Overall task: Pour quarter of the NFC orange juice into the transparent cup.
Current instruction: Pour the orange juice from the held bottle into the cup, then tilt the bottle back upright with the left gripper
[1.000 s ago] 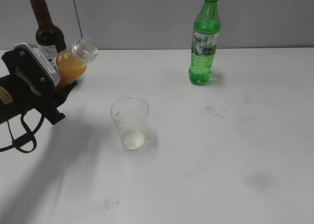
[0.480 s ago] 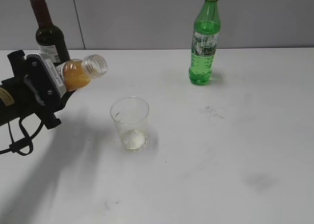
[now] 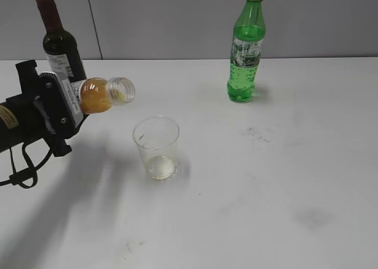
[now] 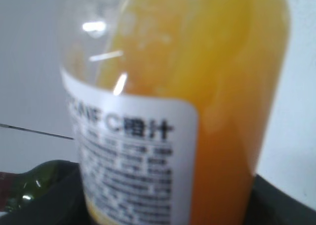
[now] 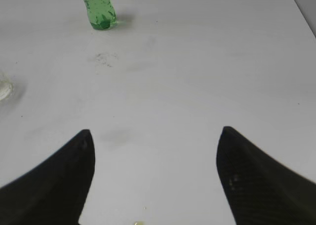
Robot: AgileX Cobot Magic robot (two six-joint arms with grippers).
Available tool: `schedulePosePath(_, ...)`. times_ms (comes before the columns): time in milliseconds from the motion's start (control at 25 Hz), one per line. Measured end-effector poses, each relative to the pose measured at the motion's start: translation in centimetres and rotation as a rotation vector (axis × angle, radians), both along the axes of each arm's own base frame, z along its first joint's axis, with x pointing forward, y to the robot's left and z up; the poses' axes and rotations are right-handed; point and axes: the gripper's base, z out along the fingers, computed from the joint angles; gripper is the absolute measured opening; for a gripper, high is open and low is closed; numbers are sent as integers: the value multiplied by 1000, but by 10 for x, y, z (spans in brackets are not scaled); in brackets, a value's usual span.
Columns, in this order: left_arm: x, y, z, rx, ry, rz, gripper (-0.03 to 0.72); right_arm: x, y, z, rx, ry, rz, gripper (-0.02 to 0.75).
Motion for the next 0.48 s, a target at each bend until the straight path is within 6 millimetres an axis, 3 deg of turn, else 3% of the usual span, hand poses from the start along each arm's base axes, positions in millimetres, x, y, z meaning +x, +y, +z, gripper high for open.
schedulePosePath(480,0,-1,-4,8,8,-3,465,0,0,0,0,0,0,589)
